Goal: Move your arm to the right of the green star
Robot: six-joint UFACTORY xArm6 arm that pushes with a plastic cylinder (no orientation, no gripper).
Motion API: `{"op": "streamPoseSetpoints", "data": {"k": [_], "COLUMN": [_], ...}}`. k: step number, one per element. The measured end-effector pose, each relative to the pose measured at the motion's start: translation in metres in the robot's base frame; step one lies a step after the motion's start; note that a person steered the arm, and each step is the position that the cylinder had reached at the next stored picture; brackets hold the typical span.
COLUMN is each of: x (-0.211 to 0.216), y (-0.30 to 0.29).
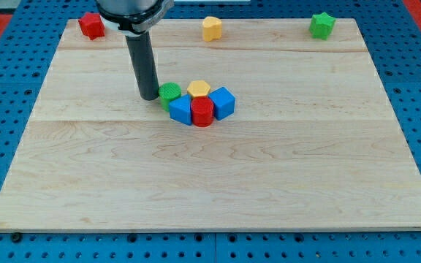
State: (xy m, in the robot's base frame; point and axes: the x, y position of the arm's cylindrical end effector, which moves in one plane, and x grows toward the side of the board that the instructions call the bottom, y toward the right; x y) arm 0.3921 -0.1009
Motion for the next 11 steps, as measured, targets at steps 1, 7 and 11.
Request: {"op": "streamPoseSetpoints", "data": {"k": [1, 7, 11], "x": [0.0, -0.093, -0.199], "y": [0.0, 0.224, 0.426]}}
